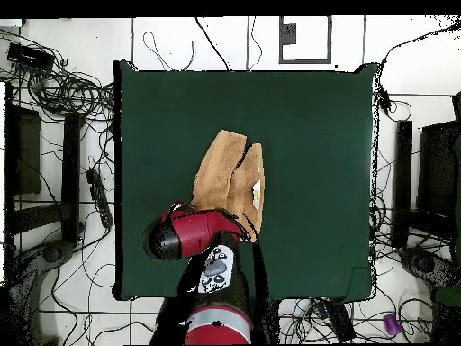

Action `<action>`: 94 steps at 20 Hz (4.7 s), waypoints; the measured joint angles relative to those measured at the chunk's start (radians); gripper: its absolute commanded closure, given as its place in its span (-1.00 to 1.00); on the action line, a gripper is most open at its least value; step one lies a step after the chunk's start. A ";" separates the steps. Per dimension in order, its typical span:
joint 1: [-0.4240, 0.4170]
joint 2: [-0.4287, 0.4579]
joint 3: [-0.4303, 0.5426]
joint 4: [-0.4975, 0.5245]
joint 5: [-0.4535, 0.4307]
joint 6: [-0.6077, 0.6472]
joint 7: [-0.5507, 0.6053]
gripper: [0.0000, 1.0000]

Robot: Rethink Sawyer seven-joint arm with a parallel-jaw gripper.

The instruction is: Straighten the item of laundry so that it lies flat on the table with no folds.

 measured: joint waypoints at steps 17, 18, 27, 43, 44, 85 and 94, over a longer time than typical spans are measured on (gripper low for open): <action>-0.013 -0.069 -0.019 0.076 0.033 -0.060 0.000 -1.00; -0.022 -0.084 -0.019 0.092 0.033 -0.063 0.000 -1.00; -0.103 -0.141 -0.025 0.173 0.018 -0.132 0.000 -1.00; -0.169 -0.130 -0.092 0.262 -0.032 -0.368 0.000 -1.00; -0.168 -0.124 -0.098 0.264 -0.032 -0.378 0.000 -1.00; -0.292 -0.065 -0.075 0.326 0.112 -0.469 0.000 -1.00; -0.364 -0.209 -0.044 0.345 0.150 -0.291 0.000 -1.00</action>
